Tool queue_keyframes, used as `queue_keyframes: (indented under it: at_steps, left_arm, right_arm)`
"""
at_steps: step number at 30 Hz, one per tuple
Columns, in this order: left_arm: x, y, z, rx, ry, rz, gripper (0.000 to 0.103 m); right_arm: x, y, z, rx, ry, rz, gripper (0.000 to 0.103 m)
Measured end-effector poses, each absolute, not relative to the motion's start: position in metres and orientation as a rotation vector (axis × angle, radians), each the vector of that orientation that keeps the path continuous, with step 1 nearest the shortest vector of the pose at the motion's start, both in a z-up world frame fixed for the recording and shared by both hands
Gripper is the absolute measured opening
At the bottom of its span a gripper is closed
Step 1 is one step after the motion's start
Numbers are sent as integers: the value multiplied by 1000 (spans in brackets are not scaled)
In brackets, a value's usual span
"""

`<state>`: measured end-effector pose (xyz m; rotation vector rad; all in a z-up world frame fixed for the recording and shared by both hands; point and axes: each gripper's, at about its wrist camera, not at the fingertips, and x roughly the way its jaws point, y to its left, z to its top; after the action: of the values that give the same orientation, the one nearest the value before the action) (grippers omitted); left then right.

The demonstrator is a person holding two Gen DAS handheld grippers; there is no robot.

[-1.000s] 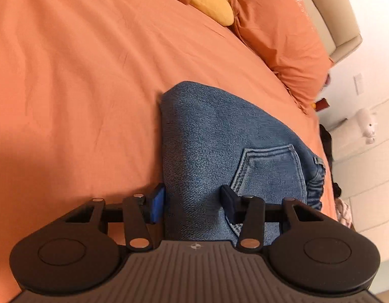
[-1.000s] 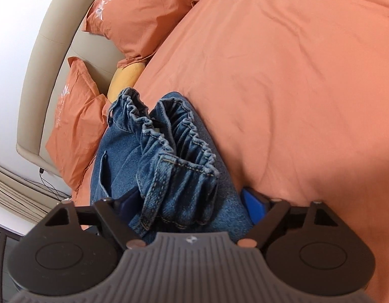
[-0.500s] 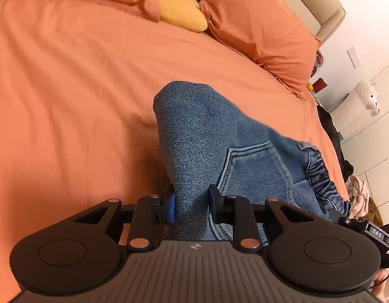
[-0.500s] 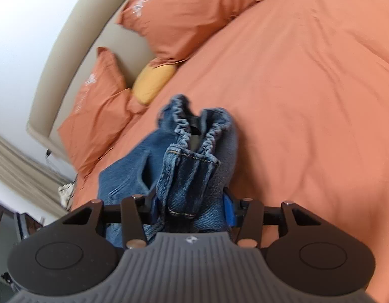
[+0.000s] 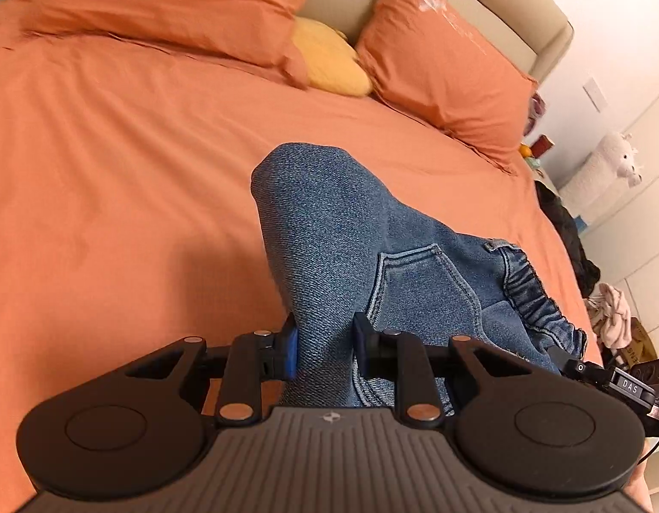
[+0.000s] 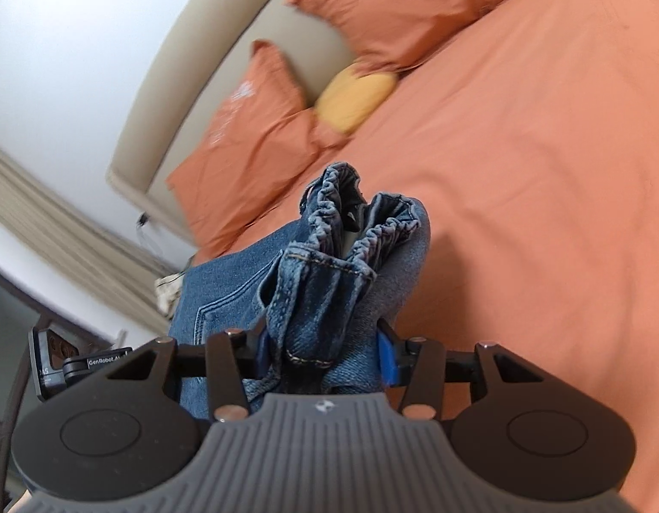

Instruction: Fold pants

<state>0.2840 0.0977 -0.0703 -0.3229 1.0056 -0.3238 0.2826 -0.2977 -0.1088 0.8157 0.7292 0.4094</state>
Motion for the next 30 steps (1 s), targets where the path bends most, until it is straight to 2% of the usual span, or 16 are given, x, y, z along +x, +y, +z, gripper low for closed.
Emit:
queue_keyframes:
  at_steps: [6, 10, 19, 24, 30]
  left_arm:
    - [264, 180, -35, -287, 993, -254, 27]
    - [260, 230, -35, -282, 1001, -210, 27]
    - [266, 310, -94, -351, 1044, -190, 27]
    - [275, 320, -141, -370, 1095, -176, 27]
    - [281, 328, -168, -389, 1117, -173, 28]
  right_arm:
    - [280, -201, -95, 827, 736, 514, 44]
    - [278, -139, -95, 820, 761, 554, 44]
    - [289, -48, -122, 760, 835, 545, 43]
    - [293, -26, -148, 712, 900, 504, 44]
    - [289, -16, -180, 643, 983, 471, 44]
